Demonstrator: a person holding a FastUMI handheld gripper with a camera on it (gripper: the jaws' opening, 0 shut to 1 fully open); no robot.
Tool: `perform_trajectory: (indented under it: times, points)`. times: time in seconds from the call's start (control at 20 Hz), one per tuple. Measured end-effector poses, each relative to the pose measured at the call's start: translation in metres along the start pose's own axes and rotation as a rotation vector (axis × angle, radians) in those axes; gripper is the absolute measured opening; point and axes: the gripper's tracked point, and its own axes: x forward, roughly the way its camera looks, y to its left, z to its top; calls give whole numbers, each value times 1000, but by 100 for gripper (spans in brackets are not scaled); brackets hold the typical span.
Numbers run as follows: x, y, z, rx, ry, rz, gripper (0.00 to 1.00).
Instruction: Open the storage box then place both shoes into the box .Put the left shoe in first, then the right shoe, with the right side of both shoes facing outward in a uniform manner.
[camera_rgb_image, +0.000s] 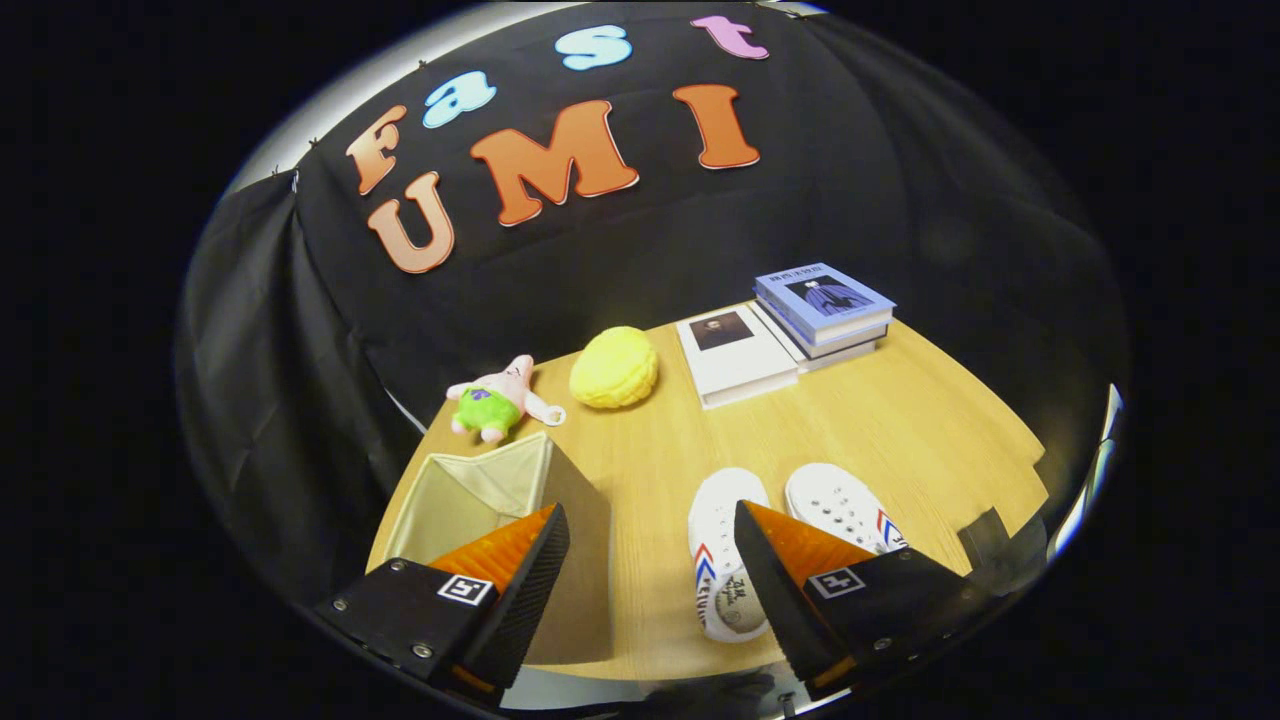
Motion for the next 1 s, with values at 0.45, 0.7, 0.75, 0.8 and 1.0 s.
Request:
perform_trajectory:
  times: [0.45, 0.7, 0.75, 0.8, 1.0]
  points:
    - [35, -59, -63, 37, 137, -98, 87]
    - [67, -80, -92, 43, 199, -124, 75]
    - [72, -82, -97, 45, 210, -125, 70]
    - [78, -84, -100, 46, 217, -128, 68]
    - [94, -84, -110, 54, 240, -127, 56]
